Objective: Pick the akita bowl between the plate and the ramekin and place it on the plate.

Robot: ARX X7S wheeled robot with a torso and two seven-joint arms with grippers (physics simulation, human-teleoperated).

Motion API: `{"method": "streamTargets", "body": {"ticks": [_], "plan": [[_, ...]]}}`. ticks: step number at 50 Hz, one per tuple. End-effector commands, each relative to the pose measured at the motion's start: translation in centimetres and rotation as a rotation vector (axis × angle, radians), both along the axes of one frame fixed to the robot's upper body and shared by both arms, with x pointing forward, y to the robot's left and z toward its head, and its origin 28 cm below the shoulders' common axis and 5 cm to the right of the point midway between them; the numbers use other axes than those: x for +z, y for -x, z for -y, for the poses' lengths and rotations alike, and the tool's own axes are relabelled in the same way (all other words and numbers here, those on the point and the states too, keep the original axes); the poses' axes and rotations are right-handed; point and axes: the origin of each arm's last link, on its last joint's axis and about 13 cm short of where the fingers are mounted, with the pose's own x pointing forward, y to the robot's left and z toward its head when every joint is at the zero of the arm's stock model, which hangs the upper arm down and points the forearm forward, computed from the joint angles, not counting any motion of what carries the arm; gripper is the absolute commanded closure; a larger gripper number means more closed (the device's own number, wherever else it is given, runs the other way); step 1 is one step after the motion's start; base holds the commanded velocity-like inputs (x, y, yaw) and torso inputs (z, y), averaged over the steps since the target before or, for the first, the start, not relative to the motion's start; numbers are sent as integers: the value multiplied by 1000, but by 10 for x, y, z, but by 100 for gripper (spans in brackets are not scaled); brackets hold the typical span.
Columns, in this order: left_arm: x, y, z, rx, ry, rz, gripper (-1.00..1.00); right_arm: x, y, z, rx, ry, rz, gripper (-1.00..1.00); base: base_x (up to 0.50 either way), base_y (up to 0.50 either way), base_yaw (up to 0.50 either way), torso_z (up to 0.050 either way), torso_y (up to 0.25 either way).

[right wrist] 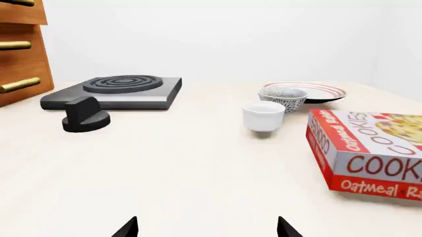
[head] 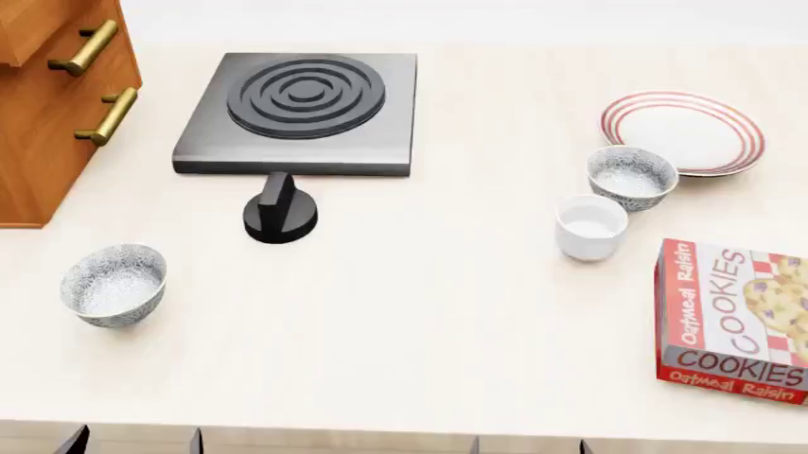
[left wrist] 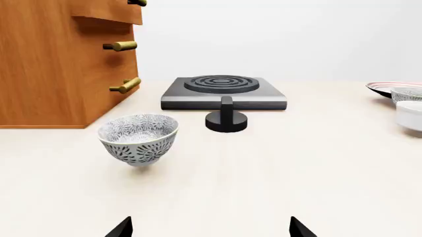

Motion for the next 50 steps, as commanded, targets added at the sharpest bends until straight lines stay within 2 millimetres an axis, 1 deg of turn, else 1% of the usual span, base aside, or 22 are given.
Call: {"method": "streamTargets", "body": {"ticks": [1,5,12,19,21,23,27,28,29,30,31,33,35,36,37,39,40,45,50], "plan": [[2,-1,0,20,-21,33,-100,0,1,-1,-5,23,12,-100,0,0,0,0,0],[2,-2,0,30,-33,61,-100,-2,-1,-1,-13,29,-8,-100,0,0,0,0,0],[2,-1,0,37,-53,72,-100,-1,2,0,-15,16,16,-100,0,0,0,0,0],[2,-2,2,23,-70,54,-100,-1,3,1,0,19,39,-100,0,0,0,0,0],[4,-3,4,11,-90,36,-100,3,3,3,-42,33,56,-100,0,0,0,0,0],[6,-3,5,28,-98,19,-100,2,3,2,-37,54,62,-100,0,0,0,0,0],[12,-1,6,45,-136,16,-100,7,6,2,-25,57,64,-100,0,0,0,0,0],[14,0,6,40,-132,17,-100,8,6,3,-70,63,45,-100,0,0,0,0,0],[17,1,6,33,-138,28,-100,10,6,4,-116,47,28,-100,0,0,0,0,0],[22,1,6,39,-144,76,-100,14,5,5,-78,52,21,-100,0,0,0,0,0],[26,1,5,39,-149,101,-100,19,6,6,-72,33,54,-100,0,0,0,0,0],[34,0,3,48,-139,113,-100,27,9,7,-41,-4,76,-100,0,0,0,0,0],[46,-1,0,67,-113,131,-100,35,9,7,-83,56,109,-100,0,0,0,0,0],[48,0,0,62,-114,141,-100,37,10,7,-81,53,120,-100,0,0,0,0,0],[52,3,-1,30,-123,187,-100,40,12,7,-70,50,132,-100,0,0,0,0,0],[55,5,-2,11,-101,187,-100,44,13,7,-68,50,148,-100,0,0,0,0,0],[58,6,-3,3,-108,216,-100,47,13,8,-78,71,171,-100,0,0,0,0,0],[71,7,-6,55,-134,303,-100,70,16,10,-68,65,254,-100,0,0,0,0,0],[71,9,-6,52,-139,322,-100,73,18,12,-44,40,297,-100,59,0,0,0,0]]}}
